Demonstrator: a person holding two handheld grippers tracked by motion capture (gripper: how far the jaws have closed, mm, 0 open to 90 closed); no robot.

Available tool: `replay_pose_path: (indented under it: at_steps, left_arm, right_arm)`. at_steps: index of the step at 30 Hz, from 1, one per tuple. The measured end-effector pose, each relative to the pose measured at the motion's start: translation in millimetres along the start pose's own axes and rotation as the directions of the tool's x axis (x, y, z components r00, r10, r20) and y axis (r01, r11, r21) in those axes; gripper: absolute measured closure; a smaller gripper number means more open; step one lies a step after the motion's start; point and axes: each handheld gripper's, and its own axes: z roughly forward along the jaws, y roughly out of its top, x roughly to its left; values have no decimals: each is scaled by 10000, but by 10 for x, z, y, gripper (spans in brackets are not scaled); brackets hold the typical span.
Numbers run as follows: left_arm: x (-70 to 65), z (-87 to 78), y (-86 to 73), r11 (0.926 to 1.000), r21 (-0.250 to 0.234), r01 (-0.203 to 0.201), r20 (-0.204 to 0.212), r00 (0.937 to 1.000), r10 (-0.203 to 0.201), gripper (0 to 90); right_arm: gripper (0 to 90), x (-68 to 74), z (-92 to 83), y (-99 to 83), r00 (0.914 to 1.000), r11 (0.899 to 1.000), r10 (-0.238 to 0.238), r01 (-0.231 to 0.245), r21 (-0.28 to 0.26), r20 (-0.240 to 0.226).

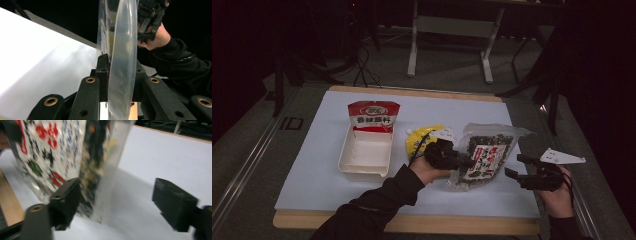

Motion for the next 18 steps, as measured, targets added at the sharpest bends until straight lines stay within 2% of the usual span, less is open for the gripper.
replay_pose_path:
  at_steps: [4,10,18]
  left_arm:
    - [-2,-173,31,9997,-233,-68,-144,9999,64,774]
    - [-15,-471,77,9981,-555,-255,-576,9981,223,774]
    - [0,-865,94,9937,-1097,-250,-1063,9942,133,774]
  right_arm:
    - [170,4,36,-2,9998,9999,123,-125,-105,-171]
    - [170,49,137,1,9989,9999,-94,90,-95,-458]
    - [170,87,229,22,9982,9995,-259,251,-167,-543]
